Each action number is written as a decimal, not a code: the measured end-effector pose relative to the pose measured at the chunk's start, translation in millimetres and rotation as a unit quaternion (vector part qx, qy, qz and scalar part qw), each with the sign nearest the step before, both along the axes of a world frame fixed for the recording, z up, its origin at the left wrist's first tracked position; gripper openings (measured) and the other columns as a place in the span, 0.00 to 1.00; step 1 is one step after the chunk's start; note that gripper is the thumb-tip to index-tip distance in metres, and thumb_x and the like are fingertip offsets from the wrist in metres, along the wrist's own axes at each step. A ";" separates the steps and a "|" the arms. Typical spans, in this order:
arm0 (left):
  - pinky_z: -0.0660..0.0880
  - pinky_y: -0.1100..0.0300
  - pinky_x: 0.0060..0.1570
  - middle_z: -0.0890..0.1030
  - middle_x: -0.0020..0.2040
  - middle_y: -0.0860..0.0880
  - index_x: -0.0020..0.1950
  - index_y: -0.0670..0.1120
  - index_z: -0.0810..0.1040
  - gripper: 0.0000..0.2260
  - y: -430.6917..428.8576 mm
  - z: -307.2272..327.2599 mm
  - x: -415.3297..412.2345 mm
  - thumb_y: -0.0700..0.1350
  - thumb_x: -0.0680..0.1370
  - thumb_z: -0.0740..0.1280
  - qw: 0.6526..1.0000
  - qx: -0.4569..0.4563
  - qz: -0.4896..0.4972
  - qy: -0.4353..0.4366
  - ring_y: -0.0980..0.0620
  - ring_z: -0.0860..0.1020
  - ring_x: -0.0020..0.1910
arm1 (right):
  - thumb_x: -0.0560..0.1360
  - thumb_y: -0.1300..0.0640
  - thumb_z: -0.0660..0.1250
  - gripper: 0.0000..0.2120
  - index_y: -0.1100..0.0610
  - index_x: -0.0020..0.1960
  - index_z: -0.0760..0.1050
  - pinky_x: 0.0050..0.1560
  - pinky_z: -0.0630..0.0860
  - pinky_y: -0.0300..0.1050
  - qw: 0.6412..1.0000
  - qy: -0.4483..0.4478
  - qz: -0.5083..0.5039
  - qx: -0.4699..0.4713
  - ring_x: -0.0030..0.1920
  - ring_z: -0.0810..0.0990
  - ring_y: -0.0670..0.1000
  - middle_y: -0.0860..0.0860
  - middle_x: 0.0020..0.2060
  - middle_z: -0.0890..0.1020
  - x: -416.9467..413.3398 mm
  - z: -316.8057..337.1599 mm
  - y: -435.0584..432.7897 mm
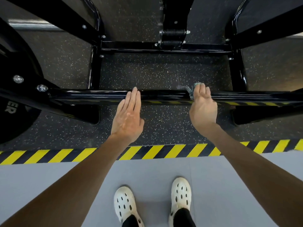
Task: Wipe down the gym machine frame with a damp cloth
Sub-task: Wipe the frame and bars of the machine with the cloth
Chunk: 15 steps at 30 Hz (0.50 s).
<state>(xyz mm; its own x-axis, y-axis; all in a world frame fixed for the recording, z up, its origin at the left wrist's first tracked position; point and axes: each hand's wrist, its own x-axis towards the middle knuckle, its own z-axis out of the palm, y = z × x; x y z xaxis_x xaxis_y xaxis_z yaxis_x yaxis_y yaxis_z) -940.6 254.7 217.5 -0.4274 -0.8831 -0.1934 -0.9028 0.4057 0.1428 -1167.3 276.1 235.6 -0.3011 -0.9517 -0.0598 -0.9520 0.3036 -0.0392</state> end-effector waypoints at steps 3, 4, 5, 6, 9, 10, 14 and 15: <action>0.45 0.52 0.77 0.41 0.81 0.42 0.80 0.38 0.40 0.40 -2.5 -5.2 37.0 0.47 0.79 0.64 1.000 -0.009 0.016 -0.017 0.44 0.44 0.80 | 0.63 0.68 0.57 0.25 0.72 0.59 0.73 0.47 0.81 0.58 1.000 0.005 0.023 -0.017 0.54 0.79 0.65 0.67 0.53 0.79 35.6 -5.0 -8.2; 0.47 0.52 0.77 0.41 0.81 0.41 0.80 0.38 0.40 0.41 -3.8 -6.4 47.3 0.47 0.79 0.65 0.999 -0.008 0.020 -0.025 0.44 0.45 0.80 | 0.63 0.69 0.60 0.25 0.71 0.60 0.74 0.49 0.81 0.57 0.999 -0.001 0.028 -0.022 0.55 0.79 0.65 0.66 0.54 0.79 49.8 -6.4 -10.9; 0.47 0.51 0.77 0.41 0.81 0.41 0.80 0.38 0.40 0.41 -5.1 -7.3 56.7 0.47 0.79 0.65 0.999 -0.005 0.027 -0.032 0.43 0.45 0.80 | 0.63 0.69 0.65 0.26 0.71 0.61 0.74 0.53 0.80 0.56 0.999 -0.005 0.036 -0.016 0.57 0.79 0.64 0.66 0.56 0.79 64.7 -6.8 -14.0; 0.47 0.51 0.77 0.41 0.81 0.41 0.80 0.37 0.40 0.41 -7.2 -8.1 64.7 0.47 0.79 0.65 0.999 -0.004 0.035 -0.036 0.43 0.45 0.80 | 0.62 0.67 0.70 0.29 0.70 0.64 0.73 0.57 0.79 0.54 0.999 0.006 0.047 -0.005 0.59 0.78 0.63 0.65 0.58 0.78 80.6 -5.9 -17.2; 0.46 0.51 0.77 0.41 0.81 0.40 0.80 0.37 0.40 0.41 -16.1 -9.7 83.2 0.48 0.79 0.65 0.997 -0.019 0.049 -0.054 0.42 0.45 0.80 | 0.71 0.63 0.69 0.36 0.69 0.74 0.58 0.72 0.65 0.50 0.995 0.028 0.084 0.051 0.71 0.67 0.61 0.64 0.70 0.68 129.2 -4.5 -30.2; 0.46 0.51 0.78 0.41 0.81 0.39 0.79 0.36 0.41 0.41 -20.0 -10.2 88.2 0.49 0.79 0.65 0.997 -0.029 0.049 -0.061 0.42 0.45 0.80 | 0.74 0.62 0.67 0.36 0.69 0.76 0.53 0.75 0.60 0.50 0.993 0.035 0.099 0.060 0.73 0.63 0.61 0.63 0.73 0.63 144.0 -5.3 -36.2; 0.45 0.51 0.78 0.42 0.81 0.40 0.80 0.37 0.40 0.41 -30.5 -12.7 99.8 0.48 0.79 0.64 0.997 -0.032 0.031 -0.063 0.43 0.45 0.80 | 0.77 0.58 0.66 0.36 0.68 0.76 0.51 0.74 0.59 0.49 0.988 0.050 0.133 0.061 0.73 0.61 0.60 0.62 0.73 0.61 173.9 -4.2 -51.2; 0.45 0.52 0.78 0.42 0.81 0.40 0.80 0.37 0.40 0.41 -30.6 -13.4 100.7 0.48 0.79 0.64 0.998 -0.026 0.031 -0.053 0.43 0.44 0.80 | 0.77 0.58 0.67 0.37 0.68 0.76 0.50 0.74 0.60 0.48 0.987 0.046 0.140 0.059 0.74 0.60 0.59 0.62 0.73 0.61 172.1 -2.5 -51.8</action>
